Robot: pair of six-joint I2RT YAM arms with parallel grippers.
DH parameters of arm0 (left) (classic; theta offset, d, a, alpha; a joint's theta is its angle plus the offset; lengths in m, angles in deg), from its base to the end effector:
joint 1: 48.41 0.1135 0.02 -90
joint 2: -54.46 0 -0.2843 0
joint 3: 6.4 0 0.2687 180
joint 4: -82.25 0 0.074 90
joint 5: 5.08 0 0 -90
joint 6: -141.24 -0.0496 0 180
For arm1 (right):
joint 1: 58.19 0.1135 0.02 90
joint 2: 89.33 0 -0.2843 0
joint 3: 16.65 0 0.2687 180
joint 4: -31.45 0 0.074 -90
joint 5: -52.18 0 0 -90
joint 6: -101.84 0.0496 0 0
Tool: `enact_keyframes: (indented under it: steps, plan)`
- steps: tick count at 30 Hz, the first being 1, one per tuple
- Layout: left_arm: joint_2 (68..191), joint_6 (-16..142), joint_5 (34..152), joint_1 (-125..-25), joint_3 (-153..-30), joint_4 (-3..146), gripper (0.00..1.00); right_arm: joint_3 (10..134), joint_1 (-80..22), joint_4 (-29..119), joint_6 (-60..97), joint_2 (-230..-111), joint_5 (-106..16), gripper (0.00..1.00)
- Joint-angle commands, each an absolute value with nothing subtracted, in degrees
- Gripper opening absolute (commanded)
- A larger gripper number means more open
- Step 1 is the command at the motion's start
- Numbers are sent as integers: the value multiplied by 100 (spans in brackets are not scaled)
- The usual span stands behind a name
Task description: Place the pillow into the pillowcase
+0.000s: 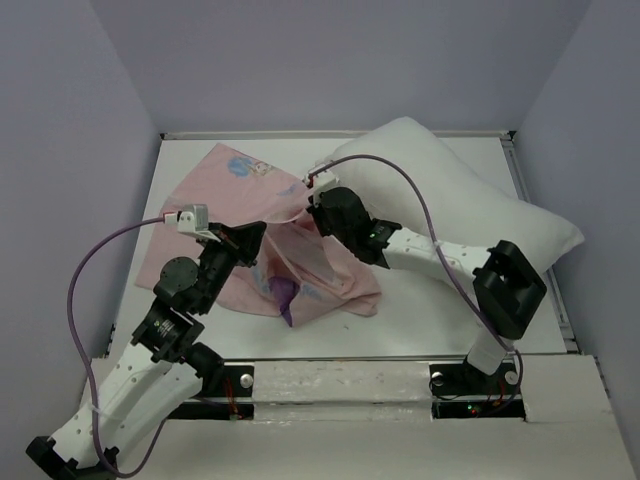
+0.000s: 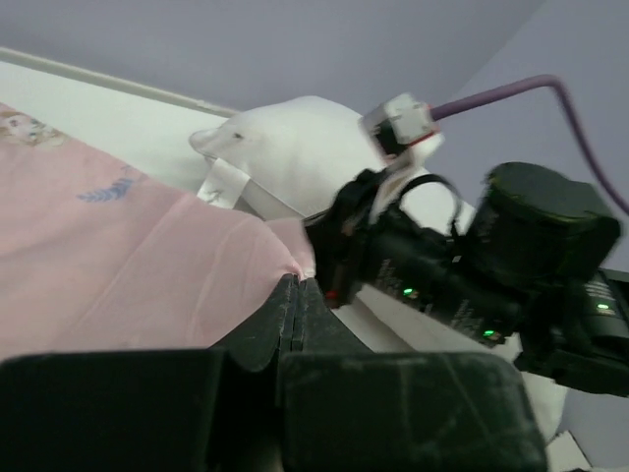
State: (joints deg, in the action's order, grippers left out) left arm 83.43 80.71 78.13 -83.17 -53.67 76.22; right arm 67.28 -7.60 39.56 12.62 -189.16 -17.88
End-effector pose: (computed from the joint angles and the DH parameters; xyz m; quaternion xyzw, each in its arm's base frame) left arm 0.1240 -0.0789 0.3618 -0.0172 0.6278 -0.3817 0.6781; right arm 0.2906 0.3270 0.2709 -0.2623 0.7889 0.1016 0.5463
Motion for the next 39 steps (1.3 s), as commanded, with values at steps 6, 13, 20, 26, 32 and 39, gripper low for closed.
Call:
enact_keyframes:
  steps: [6,13,20,26,32,39]
  plan:
    - [8056,7725,6365,-8295,-5578,6381,16,7015,-801,3615,270,-17273,-2171,0]
    - [8942,7620,7743,-8321,-5568,7346,77,7105,-801,4048,525,-17678,-2507,0]
    - [9690,7207,7851,-9014,-5780,7944,80,7438,-801,4627,464,-17879,-2552,0]
    - [10464,6978,7280,-9437,-5832,8103,81,7658,-801,4989,595,-17985,-2490,0]
    - [10974,6873,6954,-9490,-6008,8595,83,7693,-801,5138,788,-17915,-2613,0]
    - [11633,6978,6857,-9508,-6183,9052,84,7615,-801,5182,947,-17739,-2885,0]
